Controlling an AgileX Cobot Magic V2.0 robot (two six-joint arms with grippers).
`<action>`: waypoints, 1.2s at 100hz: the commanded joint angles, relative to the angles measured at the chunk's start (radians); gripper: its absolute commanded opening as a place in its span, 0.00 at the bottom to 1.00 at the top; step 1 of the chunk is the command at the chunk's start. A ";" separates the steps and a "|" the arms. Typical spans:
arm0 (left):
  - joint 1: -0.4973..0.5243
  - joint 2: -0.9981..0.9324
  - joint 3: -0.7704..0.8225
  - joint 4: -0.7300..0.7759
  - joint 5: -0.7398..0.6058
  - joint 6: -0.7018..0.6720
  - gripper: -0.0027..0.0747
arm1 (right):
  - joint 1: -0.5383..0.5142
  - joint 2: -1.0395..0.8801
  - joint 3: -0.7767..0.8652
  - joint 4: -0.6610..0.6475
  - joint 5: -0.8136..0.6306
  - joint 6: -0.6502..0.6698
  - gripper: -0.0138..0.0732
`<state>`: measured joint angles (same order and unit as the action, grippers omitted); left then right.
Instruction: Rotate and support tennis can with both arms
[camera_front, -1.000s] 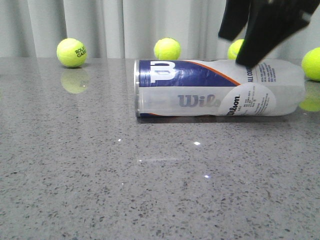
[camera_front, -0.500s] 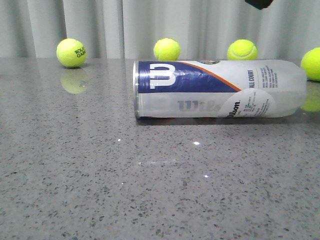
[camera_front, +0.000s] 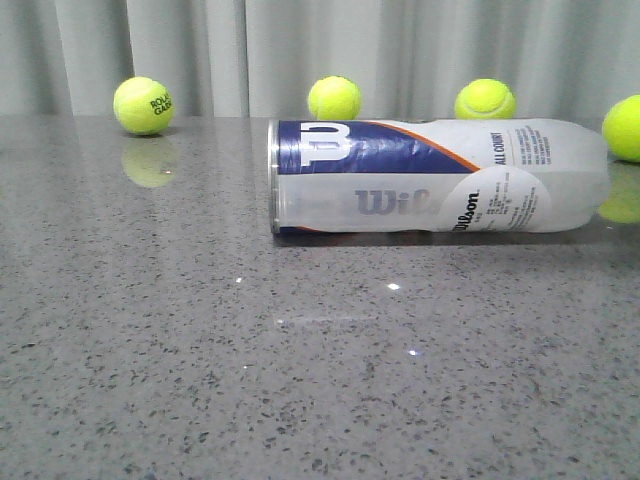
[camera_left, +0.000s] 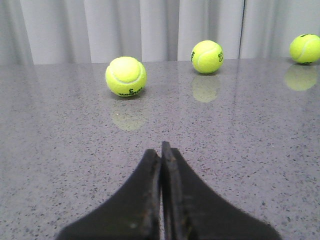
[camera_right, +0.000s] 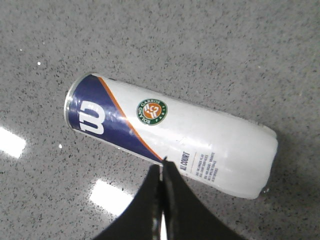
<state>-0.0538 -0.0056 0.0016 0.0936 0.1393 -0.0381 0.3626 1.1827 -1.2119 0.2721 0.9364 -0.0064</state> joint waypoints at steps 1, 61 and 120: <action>-0.006 -0.035 0.044 -0.006 -0.079 -0.008 0.01 | -0.004 -0.147 0.102 0.002 -0.188 -0.041 0.09; -0.006 -0.035 0.044 -0.006 -0.088 -0.008 0.01 | -0.004 -0.874 0.801 -0.004 -0.730 -0.094 0.09; -0.006 0.220 -0.376 -0.007 0.408 -0.012 0.01 | -0.004 -0.946 0.828 -0.004 -0.721 -0.094 0.09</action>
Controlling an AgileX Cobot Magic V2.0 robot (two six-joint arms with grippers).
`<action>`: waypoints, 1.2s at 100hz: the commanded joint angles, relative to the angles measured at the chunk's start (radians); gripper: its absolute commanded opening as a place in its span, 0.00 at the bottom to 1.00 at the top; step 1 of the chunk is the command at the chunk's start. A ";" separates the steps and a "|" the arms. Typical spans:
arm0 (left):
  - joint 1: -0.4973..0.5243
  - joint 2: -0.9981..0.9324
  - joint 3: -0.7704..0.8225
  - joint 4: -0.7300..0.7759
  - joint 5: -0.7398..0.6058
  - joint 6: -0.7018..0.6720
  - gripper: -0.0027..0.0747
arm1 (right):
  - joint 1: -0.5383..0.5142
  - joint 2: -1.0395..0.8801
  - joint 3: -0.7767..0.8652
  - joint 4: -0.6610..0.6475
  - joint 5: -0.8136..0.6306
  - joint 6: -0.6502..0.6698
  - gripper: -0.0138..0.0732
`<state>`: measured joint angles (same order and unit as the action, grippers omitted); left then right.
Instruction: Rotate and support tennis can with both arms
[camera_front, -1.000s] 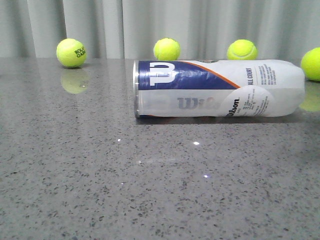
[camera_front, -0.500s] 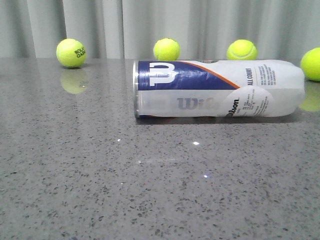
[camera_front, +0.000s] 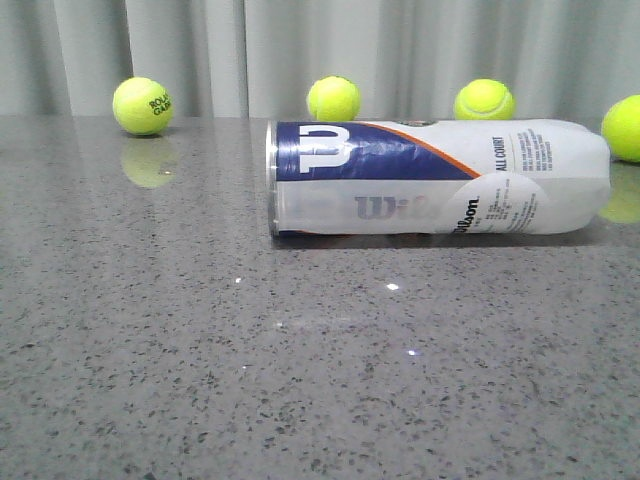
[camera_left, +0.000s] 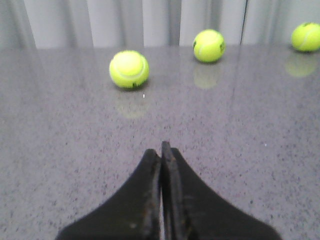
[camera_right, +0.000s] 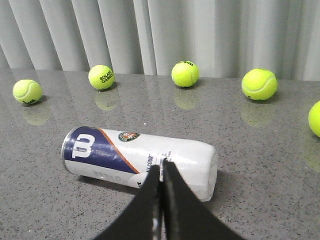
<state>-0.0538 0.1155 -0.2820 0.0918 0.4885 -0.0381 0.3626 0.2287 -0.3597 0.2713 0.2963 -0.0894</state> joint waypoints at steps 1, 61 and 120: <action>-0.006 0.106 -0.103 -0.005 0.075 -0.012 0.01 | -0.004 0.008 -0.024 -0.003 -0.081 -0.011 0.09; -0.006 0.510 -0.288 -0.146 0.245 -0.012 0.77 | -0.004 0.008 -0.024 -0.003 -0.081 -0.011 0.09; -0.009 1.069 -0.425 -1.480 0.493 0.868 0.77 | -0.004 0.008 -0.024 -0.003 -0.080 -0.011 0.09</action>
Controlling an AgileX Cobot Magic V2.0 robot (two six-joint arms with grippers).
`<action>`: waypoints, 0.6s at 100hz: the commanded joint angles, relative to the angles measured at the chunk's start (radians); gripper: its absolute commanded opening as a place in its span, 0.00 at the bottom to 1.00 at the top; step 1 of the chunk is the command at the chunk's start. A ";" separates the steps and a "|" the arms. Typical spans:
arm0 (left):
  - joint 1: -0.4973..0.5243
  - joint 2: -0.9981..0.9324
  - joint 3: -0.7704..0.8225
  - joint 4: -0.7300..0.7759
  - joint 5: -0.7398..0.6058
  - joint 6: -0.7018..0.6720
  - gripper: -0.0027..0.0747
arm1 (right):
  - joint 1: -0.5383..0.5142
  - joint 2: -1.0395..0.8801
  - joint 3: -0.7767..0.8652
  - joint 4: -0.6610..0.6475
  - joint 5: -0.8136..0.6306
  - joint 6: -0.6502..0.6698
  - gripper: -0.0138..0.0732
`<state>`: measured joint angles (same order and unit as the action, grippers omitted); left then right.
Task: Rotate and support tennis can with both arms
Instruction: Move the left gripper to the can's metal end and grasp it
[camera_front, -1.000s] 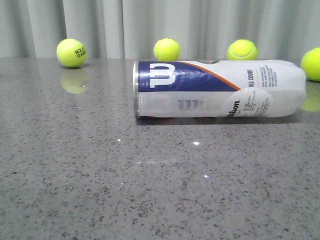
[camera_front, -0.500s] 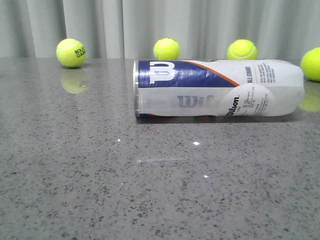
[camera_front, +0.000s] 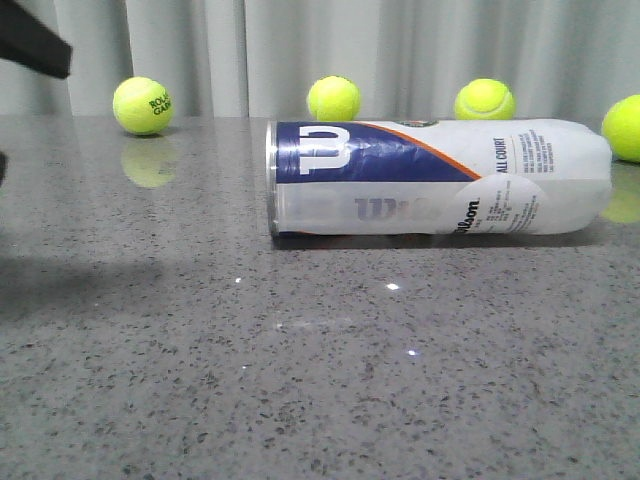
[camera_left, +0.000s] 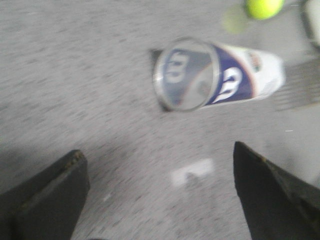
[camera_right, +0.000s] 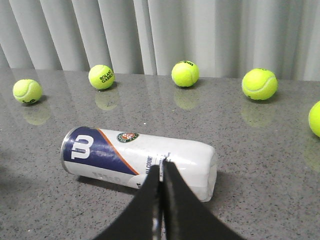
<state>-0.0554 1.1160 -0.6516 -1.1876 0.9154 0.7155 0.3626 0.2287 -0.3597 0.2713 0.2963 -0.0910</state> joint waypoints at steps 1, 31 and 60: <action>-0.007 0.083 -0.058 -0.213 0.070 0.122 0.77 | -0.004 0.008 -0.024 -0.003 -0.080 -0.009 0.09; -0.170 0.358 -0.244 -0.262 0.099 0.151 0.77 | -0.004 0.008 -0.024 -0.003 -0.080 -0.009 0.09; -0.292 0.554 -0.390 -0.385 0.201 0.198 0.61 | -0.004 0.008 -0.024 -0.003 -0.080 -0.009 0.09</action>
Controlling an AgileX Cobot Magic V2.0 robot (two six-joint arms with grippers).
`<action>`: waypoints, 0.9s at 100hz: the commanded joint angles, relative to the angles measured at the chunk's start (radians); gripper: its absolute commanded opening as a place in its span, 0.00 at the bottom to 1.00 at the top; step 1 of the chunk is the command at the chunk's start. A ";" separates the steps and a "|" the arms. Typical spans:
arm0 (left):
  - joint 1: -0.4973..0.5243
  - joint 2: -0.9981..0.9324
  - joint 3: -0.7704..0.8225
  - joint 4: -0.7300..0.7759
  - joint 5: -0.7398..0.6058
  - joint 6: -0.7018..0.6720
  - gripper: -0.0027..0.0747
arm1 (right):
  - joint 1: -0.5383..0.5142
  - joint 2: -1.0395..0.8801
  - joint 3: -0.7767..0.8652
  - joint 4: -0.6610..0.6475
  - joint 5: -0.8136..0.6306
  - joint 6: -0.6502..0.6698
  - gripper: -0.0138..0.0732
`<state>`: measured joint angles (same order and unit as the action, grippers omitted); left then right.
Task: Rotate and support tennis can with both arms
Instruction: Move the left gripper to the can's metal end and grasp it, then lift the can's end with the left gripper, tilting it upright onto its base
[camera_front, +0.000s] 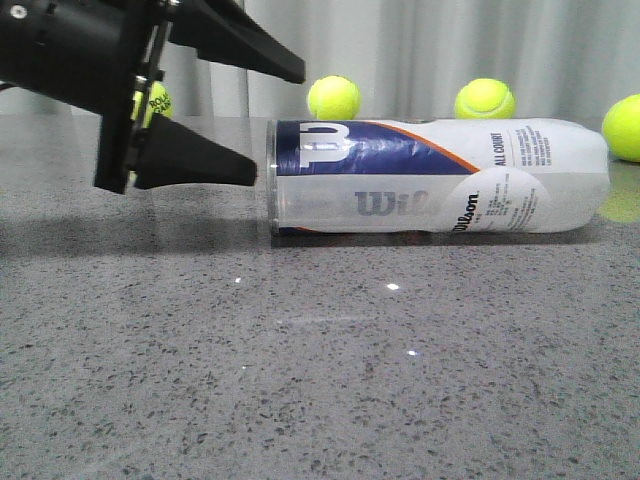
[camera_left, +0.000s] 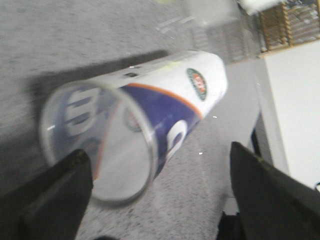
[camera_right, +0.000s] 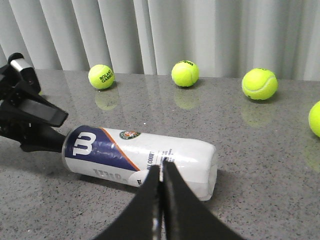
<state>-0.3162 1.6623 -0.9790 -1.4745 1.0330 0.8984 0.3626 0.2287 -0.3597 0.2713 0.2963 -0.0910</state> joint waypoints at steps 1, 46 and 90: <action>-0.031 0.016 -0.065 -0.100 0.086 0.015 0.60 | -0.004 0.008 -0.024 -0.003 -0.080 -0.009 0.09; -0.076 0.139 -0.105 -0.267 0.197 0.067 0.15 | -0.004 0.008 -0.024 -0.003 -0.080 -0.009 0.09; -0.076 0.051 -0.107 -0.298 0.193 0.129 0.01 | -0.004 0.008 -0.024 -0.003 -0.080 -0.009 0.09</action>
<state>-0.3852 1.8147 -1.0561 -1.7219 1.1674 1.0116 0.3626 0.2287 -0.3597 0.2713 0.2963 -0.0910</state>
